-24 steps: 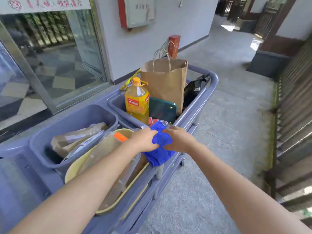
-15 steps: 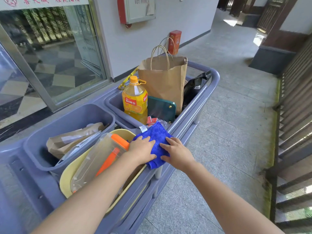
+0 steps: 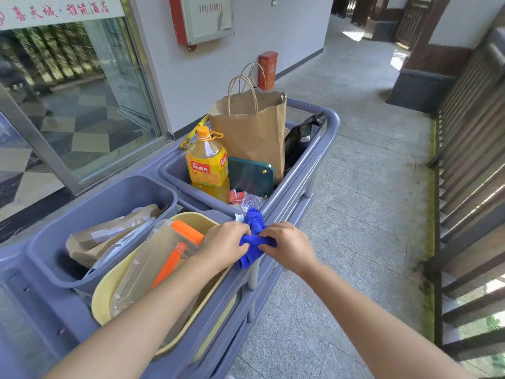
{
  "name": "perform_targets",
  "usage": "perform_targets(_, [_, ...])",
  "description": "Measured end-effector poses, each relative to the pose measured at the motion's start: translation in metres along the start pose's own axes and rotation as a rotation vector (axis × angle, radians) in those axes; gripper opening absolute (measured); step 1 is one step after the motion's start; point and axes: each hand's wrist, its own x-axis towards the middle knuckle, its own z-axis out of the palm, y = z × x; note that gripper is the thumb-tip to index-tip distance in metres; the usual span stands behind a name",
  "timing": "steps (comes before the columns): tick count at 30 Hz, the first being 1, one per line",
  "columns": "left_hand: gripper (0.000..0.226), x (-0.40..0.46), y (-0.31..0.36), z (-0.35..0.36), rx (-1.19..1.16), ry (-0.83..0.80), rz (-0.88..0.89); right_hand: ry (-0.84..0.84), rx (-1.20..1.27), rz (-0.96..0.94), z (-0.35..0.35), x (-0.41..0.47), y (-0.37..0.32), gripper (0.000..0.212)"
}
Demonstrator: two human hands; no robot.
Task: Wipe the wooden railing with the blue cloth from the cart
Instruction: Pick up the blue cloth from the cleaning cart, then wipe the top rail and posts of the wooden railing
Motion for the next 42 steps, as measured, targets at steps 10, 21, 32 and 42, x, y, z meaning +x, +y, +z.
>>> perform_targets(10, [0.020, 0.052, 0.084, -0.054, -0.360, -0.122, 0.215, 0.041, 0.091, 0.262, -0.133, -0.023, 0.023, 0.021])
perform_targets(21, [0.015, 0.054, 0.298, -0.015, -0.459, -0.481, 0.732, 0.114, -0.159, 0.690, -0.265, -0.210, 0.064, 0.022])
perform_targets(32, [0.018, -0.045, 0.522, 0.005, -0.473, -0.619, 1.250, 0.374, -0.307, 1.084, -0.361, -0.417, 0.058, 0.015])
perform_targets(42, [0.019, -0.119, 0.674, 0.029, -0.435, -0.717, 1.598, 0.602, -0.426, 1.396, -0.398, -0.541, 0.055, 0.015])
